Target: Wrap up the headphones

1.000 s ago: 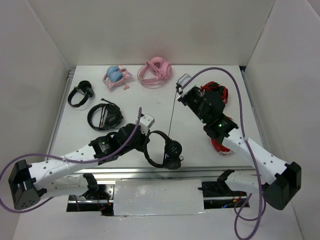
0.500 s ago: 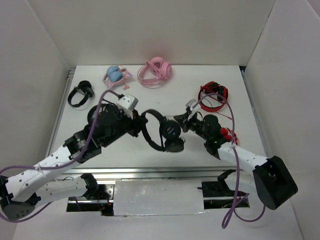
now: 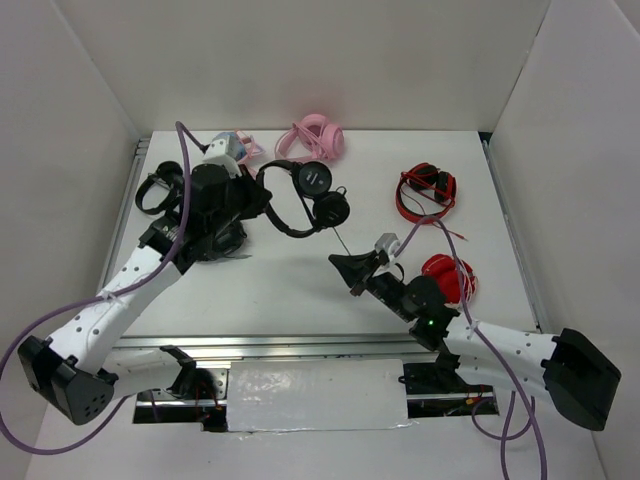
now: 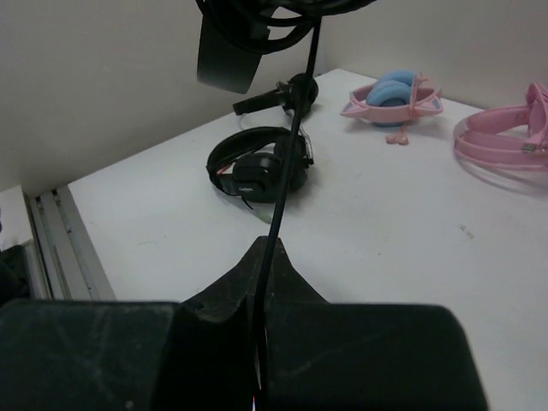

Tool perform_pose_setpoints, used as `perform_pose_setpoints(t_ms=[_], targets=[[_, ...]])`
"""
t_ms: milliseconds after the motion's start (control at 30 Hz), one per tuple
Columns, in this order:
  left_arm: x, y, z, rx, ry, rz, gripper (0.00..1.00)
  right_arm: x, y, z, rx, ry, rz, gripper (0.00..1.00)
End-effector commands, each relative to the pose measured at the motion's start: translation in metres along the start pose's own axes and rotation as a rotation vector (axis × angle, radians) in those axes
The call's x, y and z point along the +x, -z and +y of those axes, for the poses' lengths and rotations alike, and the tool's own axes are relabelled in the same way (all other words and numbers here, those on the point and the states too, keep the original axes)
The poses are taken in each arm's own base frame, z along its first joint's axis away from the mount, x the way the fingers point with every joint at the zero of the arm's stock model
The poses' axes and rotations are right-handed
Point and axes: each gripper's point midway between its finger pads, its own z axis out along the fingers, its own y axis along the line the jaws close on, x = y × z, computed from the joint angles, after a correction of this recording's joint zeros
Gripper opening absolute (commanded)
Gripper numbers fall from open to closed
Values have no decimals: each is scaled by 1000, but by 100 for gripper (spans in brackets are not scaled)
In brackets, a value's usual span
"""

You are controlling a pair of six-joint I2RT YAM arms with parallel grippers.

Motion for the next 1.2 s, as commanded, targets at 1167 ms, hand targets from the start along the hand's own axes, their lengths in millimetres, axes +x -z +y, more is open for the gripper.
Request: perform_pose_setpoints(t_ms=[1167], targets=[[140, -82, 52, -310, 5, 186, 0, 88, -62, -41, 464, -718, 742, 5]])
